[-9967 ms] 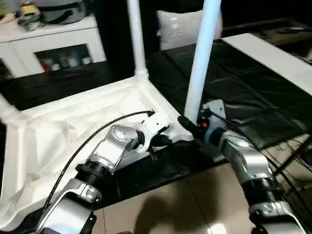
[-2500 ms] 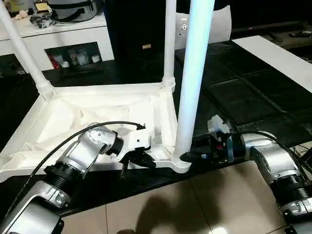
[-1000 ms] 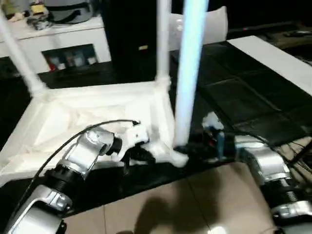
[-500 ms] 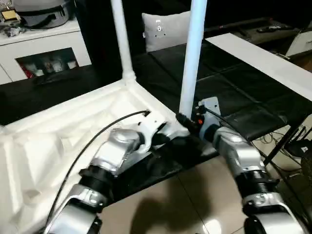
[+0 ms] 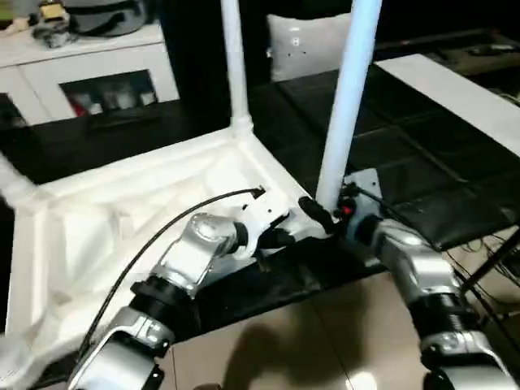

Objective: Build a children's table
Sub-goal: Rotate leg to tighten

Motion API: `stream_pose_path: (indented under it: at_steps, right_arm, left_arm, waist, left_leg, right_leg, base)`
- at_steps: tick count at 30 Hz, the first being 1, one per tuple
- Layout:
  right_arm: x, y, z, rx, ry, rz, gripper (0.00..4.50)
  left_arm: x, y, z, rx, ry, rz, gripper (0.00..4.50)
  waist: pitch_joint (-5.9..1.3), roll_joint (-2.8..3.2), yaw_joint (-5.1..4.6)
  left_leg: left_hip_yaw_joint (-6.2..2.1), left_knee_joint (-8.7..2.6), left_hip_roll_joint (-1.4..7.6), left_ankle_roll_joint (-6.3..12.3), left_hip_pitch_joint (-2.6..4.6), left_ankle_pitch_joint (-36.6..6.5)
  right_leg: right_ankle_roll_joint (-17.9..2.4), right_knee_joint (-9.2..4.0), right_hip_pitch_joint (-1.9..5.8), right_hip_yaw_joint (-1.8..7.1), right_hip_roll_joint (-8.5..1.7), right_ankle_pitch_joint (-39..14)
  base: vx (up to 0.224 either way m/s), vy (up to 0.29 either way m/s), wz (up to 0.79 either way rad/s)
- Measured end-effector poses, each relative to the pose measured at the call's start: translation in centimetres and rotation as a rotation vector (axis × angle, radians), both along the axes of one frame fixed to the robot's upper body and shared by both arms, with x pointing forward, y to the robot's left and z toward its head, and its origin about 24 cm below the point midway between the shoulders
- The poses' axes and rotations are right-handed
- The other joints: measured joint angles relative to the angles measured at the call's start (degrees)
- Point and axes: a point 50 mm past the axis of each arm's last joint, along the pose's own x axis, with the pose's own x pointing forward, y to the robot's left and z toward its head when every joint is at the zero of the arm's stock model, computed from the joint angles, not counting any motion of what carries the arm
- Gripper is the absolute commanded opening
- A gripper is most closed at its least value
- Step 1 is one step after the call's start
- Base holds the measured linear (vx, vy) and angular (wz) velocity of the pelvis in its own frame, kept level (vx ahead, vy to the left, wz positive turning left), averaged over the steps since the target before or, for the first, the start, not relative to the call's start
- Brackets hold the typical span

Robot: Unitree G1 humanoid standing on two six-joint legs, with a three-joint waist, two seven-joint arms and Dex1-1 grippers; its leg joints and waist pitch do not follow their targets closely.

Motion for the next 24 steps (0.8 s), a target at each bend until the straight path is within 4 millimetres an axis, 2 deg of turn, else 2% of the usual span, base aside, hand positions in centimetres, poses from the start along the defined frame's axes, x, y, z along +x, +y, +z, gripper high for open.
stream_pose_path:
  at_steps: [3, 6, 9, 11, 17, 23, 24]
  right_arm:
    - [-1.4, -1.9, 0.4, -0.034, -0.003, 0.129, 4.32]
    - [-1.8, -2.6, 0.9, -0.051, -0.006, 0.198, 4.47]
    - [-2.0, -3.1, 1.2, -0.073, -0.013, 0.255, 4.47]
    - [-2.1, -3.4, 1.5, -0.087, -0.02, 0.29, 4.47]
    - [-2.6, -3.8, 2.3, -0.137, -0.029, 0.447, 4.47]
    - [-3.2, -2.9, 1.9, -0.141, 0.007, 0.581, 4.02]
    - [-3.4, -2.7, 1.7, -0.14, 0.015, 0.611, 3.83]
  left_arm:
    - [0.1, 1.0, 0.0, 0.018, -0.005, -0.039, 0.0]
    - [0.0, 1.9, -0.1, 0.04, 0.005, -0.086, 0.0]
    - [-0.3, 2.1, -0.1, 0.051, 0.01, -0.153, 0.0]
    - [-0.5, 2.3, 0.0, 0.058, 0.018, -0.195, 0.0]
    - [-1.1, 3.8, 0.2, 0.098, 0.04, -0.348, 0.0]
    - [-1.5, 4.0, 0.4, 0.115, 0.052, -0.427, 0.0]
    - [-1.6, 3.9, 0.4, 0.118, 0.053, -0.44, 0.0]
  waist:
    - [0.0, 0.0, 0.19]
    - [-0.02, 0.03, 0.05]
    - [-0.02, 0.03, 0.24]
    - [-0.02, 0.03, 0.71]
    - [-0.02, 0.01, 1.3]
    - [-0.02, -0.01, 1.71]
    - [-0.01, -0.03, 1.82]
  left_leg:
    - [-0.01, 0.03, 0.01, 0.0, 0.02, 0.0]
    - [-0.02, 0.02, 0.05, 0.0, 0.02, 0.0]
    - [-0.02, 0.08, 0.06, 0.0, 0.1, 0.0]
    - [-0.02, 0.14, 0.06, 0.0, 0.1, 0.0]
    - [0.0, 0.14, 0.07, 0.01, 0.05, 0.0]
    - [0.0, 0.16, 0.07, 0.01, 0.04, 0.0]
    - [0.0, 0.16, 0.07, 0.01, 0.04, 0.0]
  right_leg:
    - [0.0, 0.03, 0.03, 0.01, 0.0, 0.0]
    - [0.0, 0.06, 0.04, -0.01, 0.01, 0.0]
    - [0.0, 0.05, 0.06, -0.01, 0.01, 0.0]
    - [0.0, 0.05, 0.08, 0.01, 0.0, 0.0]
    - [0.0, 0.06, 0.08, 0.01, 0.0, 0.0]
    - [0.0, 0.07, 0.09, 0.02, -0.01, 0.0]
    - [0.0, 0.08, 0.09, 0.02, -0.01, 0.0]
  base:
    - [0.0, 0.0, 0.0]
    - [0.0, 0.0, 0.0]
    - [0.0, 0.0, 0.0]
    - [0.0, 0.0, 0.0]
    - [0.0, 0.0, 0.0]
    - [0.0, 0.0, 0.0]
    - [0.0, 0.0, 0.0]
